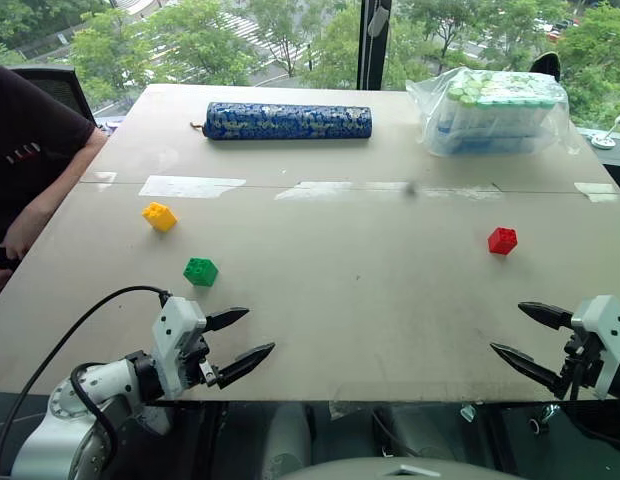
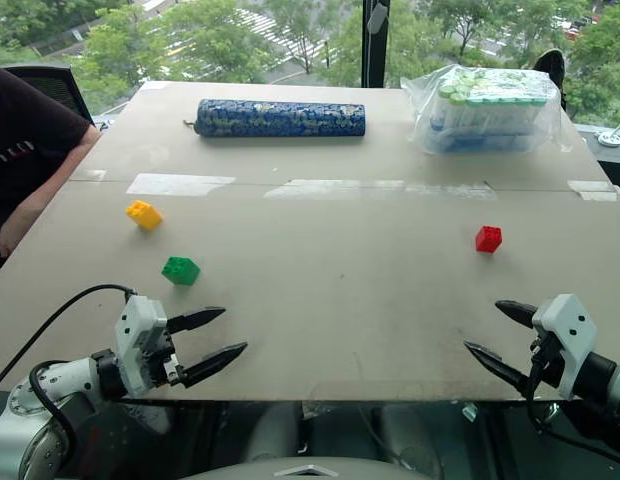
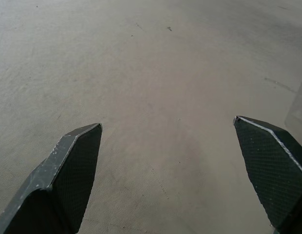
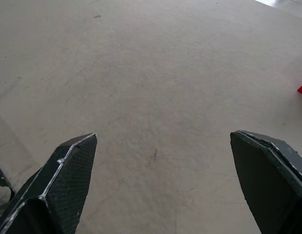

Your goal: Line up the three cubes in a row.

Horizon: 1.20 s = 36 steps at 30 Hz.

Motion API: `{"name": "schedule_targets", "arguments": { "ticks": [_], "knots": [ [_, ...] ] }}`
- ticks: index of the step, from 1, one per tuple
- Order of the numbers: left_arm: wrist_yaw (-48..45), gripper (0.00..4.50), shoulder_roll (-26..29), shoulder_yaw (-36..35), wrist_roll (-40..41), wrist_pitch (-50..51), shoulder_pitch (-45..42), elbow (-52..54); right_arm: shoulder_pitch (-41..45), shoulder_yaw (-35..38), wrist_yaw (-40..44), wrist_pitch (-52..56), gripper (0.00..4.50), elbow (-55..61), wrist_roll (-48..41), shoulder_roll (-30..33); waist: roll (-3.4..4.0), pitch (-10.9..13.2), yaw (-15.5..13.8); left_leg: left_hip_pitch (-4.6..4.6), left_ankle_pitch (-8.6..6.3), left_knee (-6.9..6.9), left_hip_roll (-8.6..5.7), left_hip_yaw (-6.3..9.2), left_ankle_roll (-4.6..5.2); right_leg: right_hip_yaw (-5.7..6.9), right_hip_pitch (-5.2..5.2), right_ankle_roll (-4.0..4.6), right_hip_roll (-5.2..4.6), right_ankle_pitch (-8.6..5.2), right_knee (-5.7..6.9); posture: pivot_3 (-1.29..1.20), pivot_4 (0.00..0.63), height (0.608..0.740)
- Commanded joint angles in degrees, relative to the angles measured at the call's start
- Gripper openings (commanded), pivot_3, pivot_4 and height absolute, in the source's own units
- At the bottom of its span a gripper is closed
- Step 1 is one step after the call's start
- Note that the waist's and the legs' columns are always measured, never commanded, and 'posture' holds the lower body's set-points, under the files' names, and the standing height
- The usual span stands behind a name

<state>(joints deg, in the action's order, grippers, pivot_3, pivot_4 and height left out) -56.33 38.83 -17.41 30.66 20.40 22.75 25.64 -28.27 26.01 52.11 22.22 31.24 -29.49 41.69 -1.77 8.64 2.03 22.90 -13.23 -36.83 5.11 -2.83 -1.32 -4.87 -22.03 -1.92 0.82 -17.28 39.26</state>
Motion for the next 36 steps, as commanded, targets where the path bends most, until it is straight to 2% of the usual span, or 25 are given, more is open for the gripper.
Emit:
{"name": "schedule_targets", "arguments": {
  "ticks": [1,3,4,8,15,19,21,22,23,25,27,30,32,34,36],
  "knots": [
    [0.17,4.43,0.32,-0.24,2.36,0.20,-2.49,1.82,3.29,0.29,-6.08,-1.85,4.50,1.43,2.08,-3.20,-0.02,0.01,0.00,0.00,0.00,0.00,0.00,0.00,0.00,0.00,0.00,0.00,0.00,0.00,-0.01,0.00,0.150,0.740],
    [1.02,4.43,0.45,0.70,5.57,3.35,-6.08,3.80,8.59,-1.87,-15.45,0.30,4.50,1.81,5.31,-7.01,-0.07,0.04,0.05,0.00,0.01,0.04,0.03,0.08,0.00,0.05,-0.03,-0.01,0.05,0.01,-0.07,0.00,0.150,0.740],
    [0.12,4.43,1.21,1.59,6.10,3.83,-7.66,4.76,12.17,-3.77,-20.70,5.63,4.50,2.12,8.52,-6.98,-0.01,0.05,0.10,0.01,0.01,-0.06,0.03,0.07,-0.01,0.04,-0.06,-0.01,0.05,0.01,-0.03,0.00,0.150,0.740],
    [-3.05,4.43,4.25,4.16,6.90,4.72,-11.33,6.85,25.45,-6.07,-32.10,26.22,4.50,0.08,7.82,-7.90,0.01,0.05,0.32,-0.02,0.01,-0.03,-0.04,-0.04,0.00,-0.36,-0.07,0.22,-0.01,0.16,-0.04,0.00,0.150,0.740],
    [-4.45,4.43,6.35,7.00,7.49,5.52,-15.75,7.93,45.96,-6.75,-42.38,43.49,4.50,-11.08,8.09,-13.96,0.10,0.10,0.34,0.18,0.01,0.41,-0.05,-0.22,0.00,-0.40,-0.45,0.01,0.14,0.28,-0.11,0.00,0.150,0.740],
    [-3.93,4.43,6.55,7.02,8.16,6.20,-16.61,8.10,52.24,-8.14,-44.86,45.03,4.50,-17.57,9.93,-15.57,0.15,0.09,0.21,0.96,0.02,0.40,-0.05,-0.08,-0.01,-0.23,-1.13,0.01,0.16,0.29,-0.10,0.00,0.150,0.740],
    [-3.78,4.50,6.58,6.86,8.28,6.33,-16.25,8.62,54.22,-9.40,-45.51,43.45,3.84,-21.27,11.46,-15.33,0.18,0.11,0.12,1.10,0.02,0.41,-0.05,-0.09,-0.02,-0.23,-1.16,-0.01,0.12,0.29,-0.31,0.00,0.150,0.740],
    [-3.61,4.50,6.57,6.71,8.36,6.44,-16.10,8.84,54.85,-9.81,-45.50,42.91,3.65,-22.44,11.96,-15.09,0.19,0.12,0.21,1.10,0.02,0.40,-0.08,-0.11,-0.02,-0.28,-1.17,-0.02,0.09,0.30,-0.32,0.00,0.150,0.740],
    [-3.37,4.50,6.57,6.45,8.52,6.61,-15.95,9.05,55.18,-10.15,-45.37,42.63,3.05,-22.99,12.37,-14.70,0.20,0.12,0.26,1.08,0.01,0.40,-0.09,-0.12,-0.01,-0.31,-1.17,-0.02,0.09,0.30,-0.31,0.00,0.150,0.740],
    [-3.01,4.50,6.60,6.04,8.87,6.88,-15.69,9.38,55.47,-10.68,-44.66,42.17,2.10,-23.53,12.83,-14.04,0.20,0.12,0.27,1.06,0.01,0.40,-0.09,-0.10,-0.01,-0.29,-1.17,-0.02,0.10,0.30,-0.27,0.00,0.150,0.740],
    [-2.81,4.50,6.60,5.56,9.15,6.93,-14.92,9.67,54.79,-13.34,-41.50,41.79,1.33,-23.09,12.84,-11.70,0.20,0.12,0.25,1.05,0.01,0.40,-0.09,-0.06,-0.01,-0.26,-1.17,-0.02,0.12,0.30,-0.22,0.00,0.150,0.740],
    [-2.98,4.50,6.44,4.88,9.16,6.30,-13.61,10.07,51.68,-20.86,-29.91,31.97,1.36,-20.68,12.55,-6.36,0.21,0.13,0.27,1.03,0.01,0.39,-0.10,-0.10,0.00,-0.29,-1.15,-0.03,0.10,0.30,-0.22,0.00,0.150,0.740],
    [-2.82,4.50,6.28,4.26,9.62,6.23,-13.17,10.02,50.99,-23.80,-18.09,24.86,1.36,-19.02,8.64,-4.88,0.22,0.13,0.36,1.03,0.01,0.38,-0.09,-0.07,0.00,-0.26,-1.15,-0.03,0.12,0.30,-0.23,0.00,0.150,0.740],
    [-3.33,4.50,6.54,3.66,9.99,6.21,-12.23,10.08,52.84,-29.38,-8.04,18.65,1.36,-19.74,8.59,-3.21,0.25,0.15,0.67,0.97,0.01,0.37,-0.06,-0.06,0.00,-0.30,-1.14,-0.03,0.19,0.30,-0.18,0.00,0.150,0.740],
    [-4.30,4.50,7.16,3.36,9.75,5.73,-11.28,10.15,56.94,-36.54,0.26,9.01,1.36,-25.27,12.95,-2.72,0.26,0.16,0.87,0.90,0.01,0.37,-0.05,-0.06,0.00,-0.33,-1.14,-0.02,0.22,0.30,-0.11,0.00,0.150,0.740]
  ]
}}
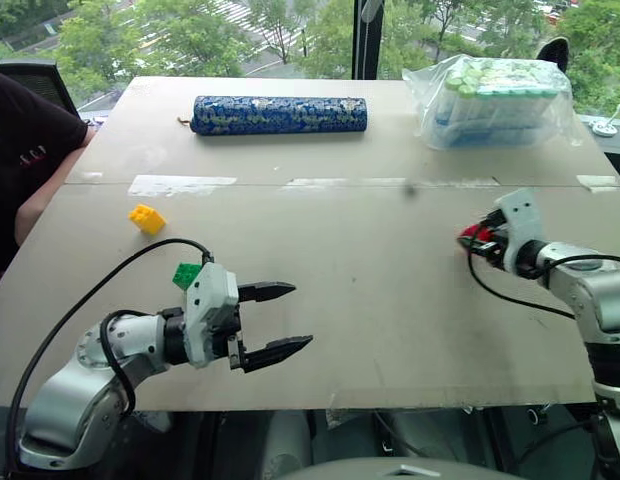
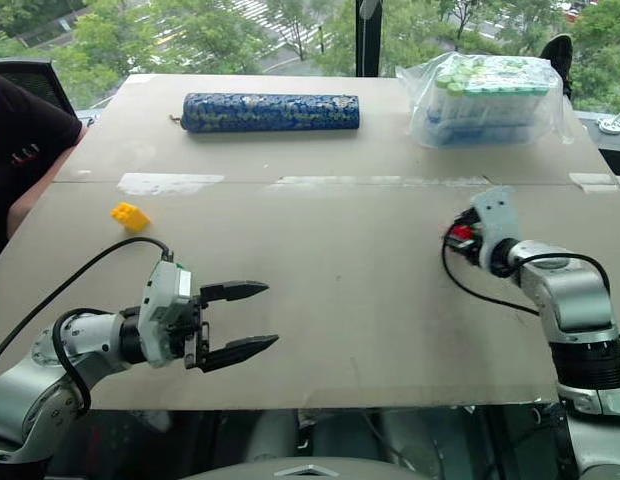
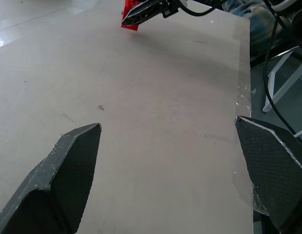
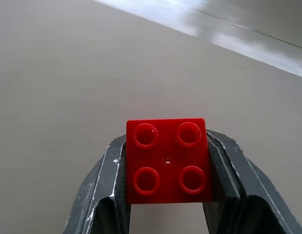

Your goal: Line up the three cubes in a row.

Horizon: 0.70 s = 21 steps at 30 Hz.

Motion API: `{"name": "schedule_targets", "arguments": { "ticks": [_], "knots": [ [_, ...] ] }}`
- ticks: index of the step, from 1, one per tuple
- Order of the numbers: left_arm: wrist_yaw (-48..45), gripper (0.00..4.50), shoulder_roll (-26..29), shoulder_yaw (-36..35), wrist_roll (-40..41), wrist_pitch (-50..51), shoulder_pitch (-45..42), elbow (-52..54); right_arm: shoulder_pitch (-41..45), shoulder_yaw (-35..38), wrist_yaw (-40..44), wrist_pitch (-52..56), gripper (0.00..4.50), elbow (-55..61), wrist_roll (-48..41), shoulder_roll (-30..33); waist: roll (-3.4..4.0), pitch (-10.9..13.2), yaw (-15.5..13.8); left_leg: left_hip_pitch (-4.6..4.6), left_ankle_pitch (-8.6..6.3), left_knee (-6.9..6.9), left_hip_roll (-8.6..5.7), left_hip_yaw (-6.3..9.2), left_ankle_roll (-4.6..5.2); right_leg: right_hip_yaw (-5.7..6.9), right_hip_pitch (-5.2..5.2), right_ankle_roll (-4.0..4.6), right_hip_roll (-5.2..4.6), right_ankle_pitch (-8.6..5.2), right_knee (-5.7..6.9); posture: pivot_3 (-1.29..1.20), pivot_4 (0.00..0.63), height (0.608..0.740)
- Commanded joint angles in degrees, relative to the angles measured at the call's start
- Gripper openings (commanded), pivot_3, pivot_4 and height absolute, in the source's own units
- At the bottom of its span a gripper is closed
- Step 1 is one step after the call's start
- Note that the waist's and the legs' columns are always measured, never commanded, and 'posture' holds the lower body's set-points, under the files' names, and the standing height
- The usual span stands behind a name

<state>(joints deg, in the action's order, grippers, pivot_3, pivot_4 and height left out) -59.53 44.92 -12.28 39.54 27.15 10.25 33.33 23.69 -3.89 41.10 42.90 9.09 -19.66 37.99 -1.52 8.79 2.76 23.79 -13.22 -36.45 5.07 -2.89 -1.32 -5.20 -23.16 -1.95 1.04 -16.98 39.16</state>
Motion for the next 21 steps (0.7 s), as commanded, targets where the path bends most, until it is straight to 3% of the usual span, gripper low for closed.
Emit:
{"name": "schedule_targets", "arguments": {
  "ticks": [1,8,21],
  "knots": [
    [-1.51,4.50,1.33,-2.02,0.81,-1.21,1.76,2.61,7.31,-9.33,14.62,-15.08,1.36,-6.63,4.62,0.55,0.01,0.01,0.37,-0.02,0.00,-0.03,0.00,0.00,0.00,0.00,0.00,0.00,0.00,0.00,0.03,0.00,0.150,0.740],
    [-1.41,4.50,2.11,-5.89,2.17,-0.90,5.38,4.82,22.43,-18.16,27.44,-32.86,1.36,-31.53,12.77,-5.74,-0.03,0.05,-0.49,0.03,0.00,-0.45,0.00,0.01,0.00,0.08,0.06,0.01,-0.06,0.00,0.23,0.00,0.150,0.740],
    [1.28,4.50,1.48,-9.40,4.08,-0.43,8.61,6.66,29.84,-18.99,34.57,-39.34,1.36,-44.99,19.02,-9.91,0.00,0.07,-0.41,-0.02,0.00,-0.64,0.01,0.03,0.00,0.12,0.04,0.04,-0.08,-0.01,0.63,0.00,0.150,0.740]
  ]
}}
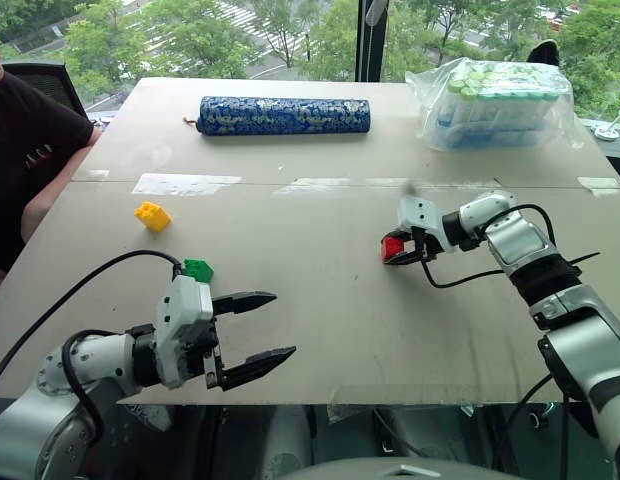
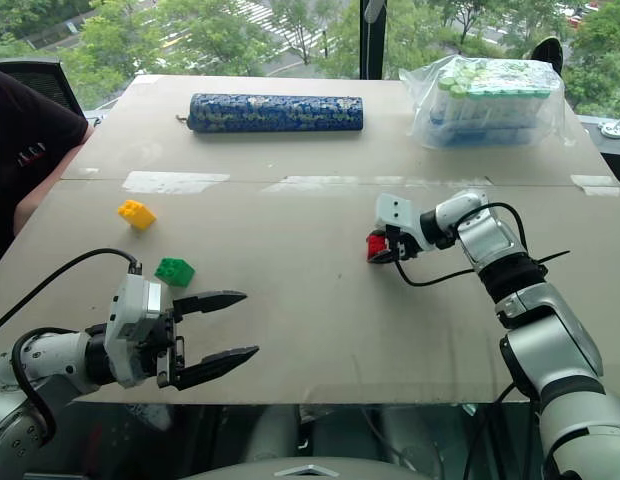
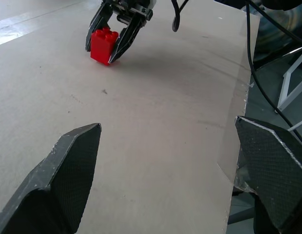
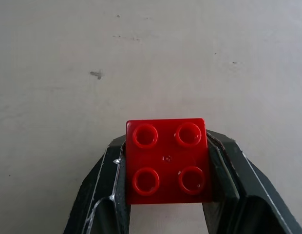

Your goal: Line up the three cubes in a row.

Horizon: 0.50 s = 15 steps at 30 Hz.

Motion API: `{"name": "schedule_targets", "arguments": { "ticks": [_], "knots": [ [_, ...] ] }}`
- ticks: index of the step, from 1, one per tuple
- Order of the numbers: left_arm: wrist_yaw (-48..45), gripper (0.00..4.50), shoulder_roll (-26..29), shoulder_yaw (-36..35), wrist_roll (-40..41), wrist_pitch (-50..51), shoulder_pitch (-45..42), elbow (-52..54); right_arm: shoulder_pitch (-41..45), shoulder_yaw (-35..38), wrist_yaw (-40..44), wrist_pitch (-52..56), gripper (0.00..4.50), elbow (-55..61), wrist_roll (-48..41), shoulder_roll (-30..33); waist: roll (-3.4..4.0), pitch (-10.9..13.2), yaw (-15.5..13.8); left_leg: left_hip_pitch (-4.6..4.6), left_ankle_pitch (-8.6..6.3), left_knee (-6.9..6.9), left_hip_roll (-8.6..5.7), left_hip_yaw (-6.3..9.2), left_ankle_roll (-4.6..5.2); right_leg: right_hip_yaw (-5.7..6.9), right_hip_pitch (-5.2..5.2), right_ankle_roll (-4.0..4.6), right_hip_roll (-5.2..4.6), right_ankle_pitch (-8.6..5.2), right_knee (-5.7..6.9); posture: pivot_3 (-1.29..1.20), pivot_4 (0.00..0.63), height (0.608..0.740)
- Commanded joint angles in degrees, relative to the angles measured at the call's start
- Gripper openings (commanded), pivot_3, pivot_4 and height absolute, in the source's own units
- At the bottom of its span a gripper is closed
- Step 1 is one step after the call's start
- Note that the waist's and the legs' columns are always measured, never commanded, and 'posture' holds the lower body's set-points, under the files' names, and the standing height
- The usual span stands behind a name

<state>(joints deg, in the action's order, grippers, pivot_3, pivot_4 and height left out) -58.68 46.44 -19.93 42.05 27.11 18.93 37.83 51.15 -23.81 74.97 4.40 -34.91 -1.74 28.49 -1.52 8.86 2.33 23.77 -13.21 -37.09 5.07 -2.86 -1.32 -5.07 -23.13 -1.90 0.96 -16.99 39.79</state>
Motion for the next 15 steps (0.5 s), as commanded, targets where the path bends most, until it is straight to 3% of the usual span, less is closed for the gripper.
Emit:
{"name": "schedule_targets", "arguments": {
  "ticks": [1,9,11,15],
  "knots": [
    [0.62,4.50,0.02,-1.84,1.80,-0.28,-0.25,2.15,2.65,0.89,0.64,-0.91,1.36,-1.73,1.61,-0.60,0.00,0.00,0.03,0.00,0.00,-0.03,0.00,0.00,0.00,0.00,0.00,0.00,0.00,0.00,0.02,0.00,0.150,0.740],
    [1.29,4.50,0.37,-1.86,2.49,-0.02,-0.84,1.74,3.45,1.21,1.74,0.88,1.36,-2.94,2.92,-1.89,0.00,0.00,0.10,-0.02,0.00,-0.08,0.00,0.00,0.00,0.00,0.02,0.00,0.01,0.00,0.04,0.00,0.150,0.740],
    [1.56,4.50,0.43,-2.08,2.86,0.27,-1.42,1.38,3.45,1.12,2.29,1.31,2.41,-2.99,3.08,-1.94,0.00,0.00,0.10,-0.02,0.00,-0.08,0.00,0.02,0.00,0.00,0.02,0.00,0.02,0.00,0.05,0.00,0.150,0.740],
    [2.11,4.50,0.31,-2.30,3.07,0.45,-1.41,1.25,3.54,2.03,1.46,2.07,4.08,-2.59,3.18,-2.43,0.01,0.00,0.09,-0.01,0.00,-0.08,0.00,0.00,0.00,0.00,0.01,0.00,0.01,0.00,0.04,0.00,0.150,0.740]
  ]
}}
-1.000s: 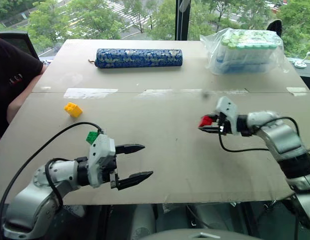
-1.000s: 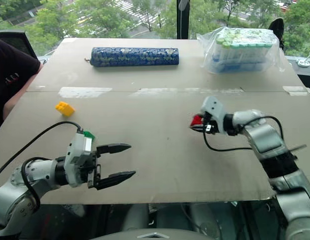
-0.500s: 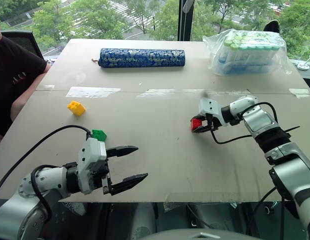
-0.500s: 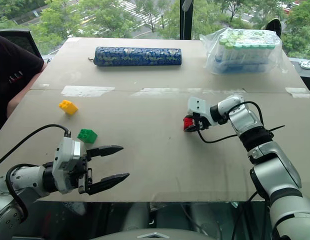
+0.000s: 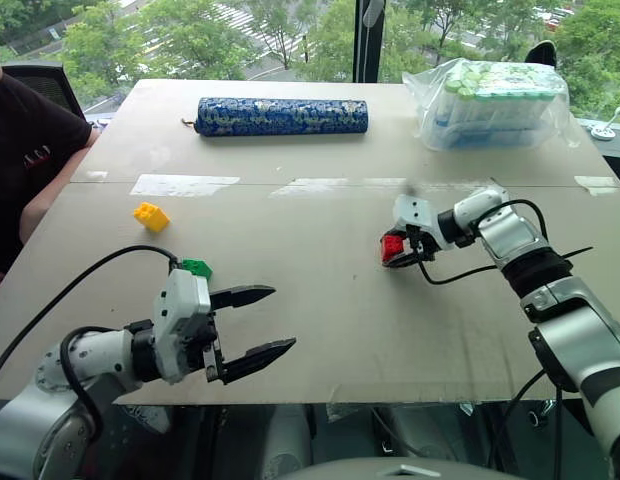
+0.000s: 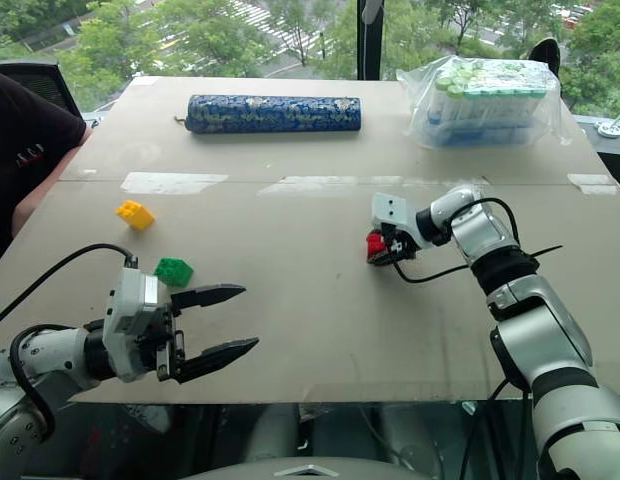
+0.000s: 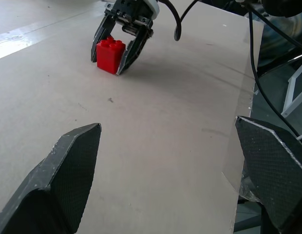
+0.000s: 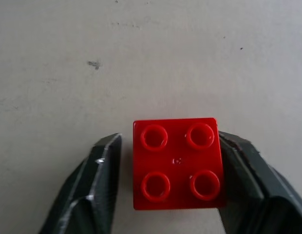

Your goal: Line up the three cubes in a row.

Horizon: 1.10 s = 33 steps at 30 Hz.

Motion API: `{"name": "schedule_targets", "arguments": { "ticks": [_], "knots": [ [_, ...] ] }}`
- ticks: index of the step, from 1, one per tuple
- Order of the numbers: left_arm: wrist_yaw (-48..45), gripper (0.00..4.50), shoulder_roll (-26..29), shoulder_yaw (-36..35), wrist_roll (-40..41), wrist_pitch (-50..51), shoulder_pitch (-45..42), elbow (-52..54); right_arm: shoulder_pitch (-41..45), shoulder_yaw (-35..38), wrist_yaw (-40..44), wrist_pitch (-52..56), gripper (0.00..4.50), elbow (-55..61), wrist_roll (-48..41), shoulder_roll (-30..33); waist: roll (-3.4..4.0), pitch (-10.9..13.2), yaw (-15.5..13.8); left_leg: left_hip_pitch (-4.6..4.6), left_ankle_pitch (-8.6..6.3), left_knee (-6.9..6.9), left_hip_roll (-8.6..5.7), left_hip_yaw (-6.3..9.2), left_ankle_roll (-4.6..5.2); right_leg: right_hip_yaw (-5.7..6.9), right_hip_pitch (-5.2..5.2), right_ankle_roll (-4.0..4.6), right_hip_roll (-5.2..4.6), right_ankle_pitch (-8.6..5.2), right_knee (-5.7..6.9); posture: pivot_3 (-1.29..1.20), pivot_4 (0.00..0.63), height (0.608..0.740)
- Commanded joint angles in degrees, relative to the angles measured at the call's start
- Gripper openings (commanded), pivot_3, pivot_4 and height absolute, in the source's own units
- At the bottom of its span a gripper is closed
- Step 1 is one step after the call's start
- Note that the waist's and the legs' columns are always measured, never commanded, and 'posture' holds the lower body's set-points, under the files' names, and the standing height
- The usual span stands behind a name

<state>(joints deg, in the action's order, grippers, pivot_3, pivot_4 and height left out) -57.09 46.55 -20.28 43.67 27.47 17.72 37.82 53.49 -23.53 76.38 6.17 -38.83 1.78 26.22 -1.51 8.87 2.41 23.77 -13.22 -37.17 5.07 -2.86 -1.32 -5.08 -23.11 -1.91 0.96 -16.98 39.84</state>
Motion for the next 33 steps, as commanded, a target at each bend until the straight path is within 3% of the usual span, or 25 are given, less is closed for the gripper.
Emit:
{"name": "schedule_targets", "arguments": {
  "ticks": [1,4,7,10,13,18,25,28,33],
  "knots": [
    [0.82,4.50,-0.01,-2.13,1.52,0.14,-0.05,1.20,1.05,2.09,-0.08,0.63,4.46,1.98,-0.54,-0.12,0.00,0.00,0.01,0.00,0.00,0.00,0.00,0.00,0.00,0.00,0.00,0.00,0.00,0.00,0.00,0.00,0.150,0.740],
    [2.92,4.50,-1.23,-3.12,1.70,0.37,0.87,0.97,0.00,3.04,0.39,1.18,4.46,5.33,-1.61,0.78,0.01,0.01,0.00,0.00,0.00,0.01,0.00,0.01,0.00,0.00,0.00,0.00,0.00,0.00,0.00,0.00,0.150,0.740],
    [11.31,4.50,-6.35,-5.88,0.72,0.30,1.09,-0.29,-2.80,6.13,0.59,2.27,4.46,13.27,-4.81,2.39,0.02,0.01,-0.09,0.02,0.00,0.02,0.00,0.00,0.00,0.00,-0.01,0.00,-0.02,0.00,-0.02,0.00,0.150,0.740],
    [27.09,4.50,-12.20,-8.55,-6.62,2.43,0.28,-0.67,-10.03,12.73,0.71,9.58,4.46,30.81,-15.22,3.98,0.00,0.00,-0.45,0.04,0.00,0.01,0.00,0.02,0.00,0.02,-0.01,-0.01,-0.03,0.00,-0.02,0.00,0.150,0.740],
    [35.46,4.50,-15.12,-9.47,-9.53,5.42,-0.17,-0.05,-17.80,18.19,-3.18,18.79,4.46,46.12,-24.90,3.93,-0.04,0.00,-0.46,0.09,-0.01,0.04,0.02,0.21,0.00,0.16,0.04,-0.01,-0.03,0.00,-0.04,0.00,0.150,0.740],
    [37.10,4.50,-11.56,-8.23,-12.66,9.61,-3.24,-3.71,-28.41,21.56,-7.00,23.01,4.46,61.94,-32.07,6.17,-0.08,-0.02,-0.48,0.05,-0.01,0.01,-0.02,0.25,0.00,0.24,0.11,-0.02,-0.05,0.00,-0.01,0.00,0.150,0.740],
    [32.94,4.50,-5.55,-2.53,-14.86,12.63,-12.14,-14.27,-32.88,21.36,-10.54,21.69,4.46,66.88,-32.33,8.85,-0.14,-0.03,-0.14,-0.07,0.00,-0.14,-0.02,0.26,0.00,0.24,0.24,-0.03,-0.02,0.00,-0.03,0.00,0.150,0.740],
    [31.58,3.70,-4.60,-0.13,-15.98,13.34,-15.21,-18.62,-33.90,21.87,-11.53,21.76,4.50,68.17,-32.76,10.23,-0.14,-0.03,-0.21,-0.01,0.00,-0.09,-0.03,0.27,0.00,0.25,0.20,-0.03,-0.02,0.00,-0.05,0.00,0.150,0.740],
    [28.58,1.25,-3.43,2.05,-17.09,12.82,-16.43,-20.95,-36.29,23.51,-12.68,21.12,4.50,70.64,-33.82,12.97,-0.16,-0.02,-0.27,0.09,0.00,0.04,-0.02,0.25,-0.01,0.23,0.08,-0.02,-0.03,-0.01,-0.10,0.00,0.150,0.740]
  ]
}}
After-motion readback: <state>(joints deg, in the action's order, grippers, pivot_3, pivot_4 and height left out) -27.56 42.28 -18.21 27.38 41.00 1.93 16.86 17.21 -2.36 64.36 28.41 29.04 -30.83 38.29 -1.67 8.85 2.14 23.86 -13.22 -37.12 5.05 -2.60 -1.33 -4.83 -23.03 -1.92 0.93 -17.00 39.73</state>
